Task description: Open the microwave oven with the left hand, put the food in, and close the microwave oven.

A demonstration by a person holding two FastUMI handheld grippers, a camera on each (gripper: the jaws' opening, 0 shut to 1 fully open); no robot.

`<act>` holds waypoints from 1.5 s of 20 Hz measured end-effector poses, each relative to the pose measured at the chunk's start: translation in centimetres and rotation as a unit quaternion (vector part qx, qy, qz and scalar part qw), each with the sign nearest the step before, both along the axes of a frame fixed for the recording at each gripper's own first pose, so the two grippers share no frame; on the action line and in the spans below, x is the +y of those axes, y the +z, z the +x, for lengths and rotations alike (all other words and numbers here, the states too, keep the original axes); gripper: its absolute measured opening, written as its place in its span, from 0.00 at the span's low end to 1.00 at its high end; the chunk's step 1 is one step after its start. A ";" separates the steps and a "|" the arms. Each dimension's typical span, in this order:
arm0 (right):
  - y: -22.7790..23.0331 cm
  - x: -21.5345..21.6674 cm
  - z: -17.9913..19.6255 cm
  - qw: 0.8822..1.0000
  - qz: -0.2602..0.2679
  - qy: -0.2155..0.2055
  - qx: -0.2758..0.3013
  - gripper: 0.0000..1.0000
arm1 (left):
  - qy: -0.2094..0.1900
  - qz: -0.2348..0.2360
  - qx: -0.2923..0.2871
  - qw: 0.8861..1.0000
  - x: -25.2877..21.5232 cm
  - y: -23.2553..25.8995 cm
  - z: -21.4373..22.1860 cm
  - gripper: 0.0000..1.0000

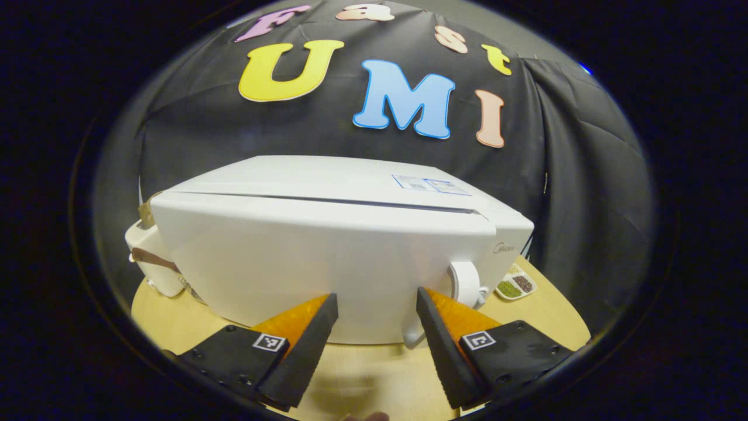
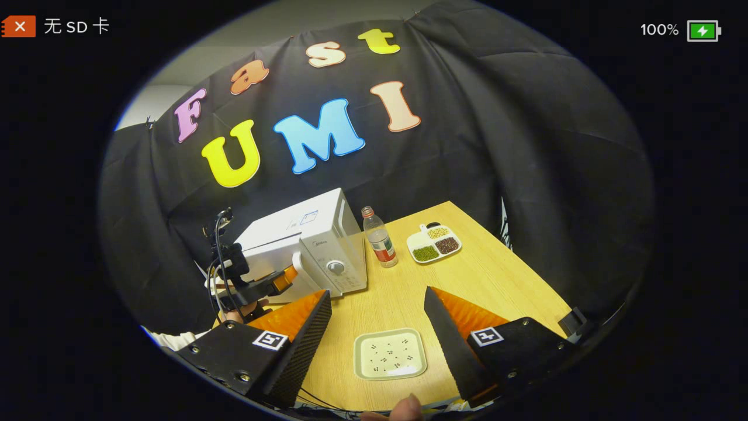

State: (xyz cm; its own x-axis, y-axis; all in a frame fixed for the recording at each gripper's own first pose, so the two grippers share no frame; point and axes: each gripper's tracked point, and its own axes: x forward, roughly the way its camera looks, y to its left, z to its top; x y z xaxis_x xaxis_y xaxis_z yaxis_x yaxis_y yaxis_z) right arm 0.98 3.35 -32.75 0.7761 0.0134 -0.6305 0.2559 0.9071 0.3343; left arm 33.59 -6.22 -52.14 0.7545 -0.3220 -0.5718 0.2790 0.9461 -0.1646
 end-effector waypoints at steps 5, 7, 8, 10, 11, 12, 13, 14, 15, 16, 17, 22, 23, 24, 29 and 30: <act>0.2 0.0 -1.0 1.000 -0.001 -0.006 0.003 0.98 | 0.006 -0.002 0.034 0.999 -0.3 -1.8 -0.4 0.94; 0.0 -0.4 -1.7 1.000 -0.003 -0.011 0.008 0.98 | 0.003 -0.003 0.035 0.999 -0.3 -1.8 -0.4 0.94; -0.1 -0.4 -2.1 1.000 -0.001 -0.016 0.010 0.98 | 0.003 -0.004 0.037 0.999 -0.4 -1.8 -0.4 0.94; -0.2 -0.4 -2.7 1.000 0.000 -0.024 0.014 0.98 | 0.004 -0.009 0.042 0.999 -0.5 -1.8 -0.4 0.94; -0.3 -0.3 -3.0 1.000 -0.001 -0.024 0.015 0.98 | 0.003 -0.011 0.044 0.999 -0.5 -2.1 -0.4 0.94; -0.4 -0.2 -3.2 1.000 -0.002 -0.024 0.017 0.98 | 0.002 -0.010 0.047 0.999 -0.6 -2.2 -0.2 0.93; -0.3 -0.2 -3.4 1.000 -0.002 -0.025 0.018 0.98 | -0.007 -0.013 0.046 0.999 -1.2 -2.1 0.3 0.93; -0.1 0.0 -3.4 1.000 -0.001 -0.027 0.017 0.98 | -0.003 -0.007 0.055 0.998 -1.0 -2.2 0.2 0.94; 0.1 0.0 -3.3 0.999 -0.002 -0.029 0.014 0.98 | 0.001 -0.012 0.061 0.998 -1.2 -2.4 0.4 0.93; 0.2 0.0 -3.2 0.999 -0.003 -0.032 0.011 0.98 | 0.003 -0.019 0.064 0.998 -1.0 -2.5 0.4 0.93; 0.3 0.0 -3.1 0.999 -0.002 -0.032 0.011 0.98 | 0.001 -0.025 0.073 0.997 -1.1 -2.8 0.1 0.94; 2.1 -0.1 -1.5 0.999 -0.005 -0.026 -0.021 0.98 | 0.001 -0.068 0.107 0.992 0.8 -1.3 -4.6 0.92; 2.4 -0.3 -0.8 0.999 -0.008 -0.023 -0.032 0.98 | 0.009 -0.080 0.108 0.991 2.1 -0.2 -6.1 0.96; 2.4 -0.4 0.0 0.999 -0.011 -0.017 -0.039 0.98 | 0.011 -0.083 0.106 0.991 3.3 0.8 -7.5 1.00; 3.0 -0.2 3.6 0.998 -0.018 0.036 -0.056 0.98 | -0.002 -0.010 0.048 0.999 10.9 7.0 -12.7 0.96; 3.8 -0.4 4.3 0.996 -0.026 0.046 -0.067 0.98 | -0.002 -0.002 0.026 1.000 11.9 9.5 -13.2 1.00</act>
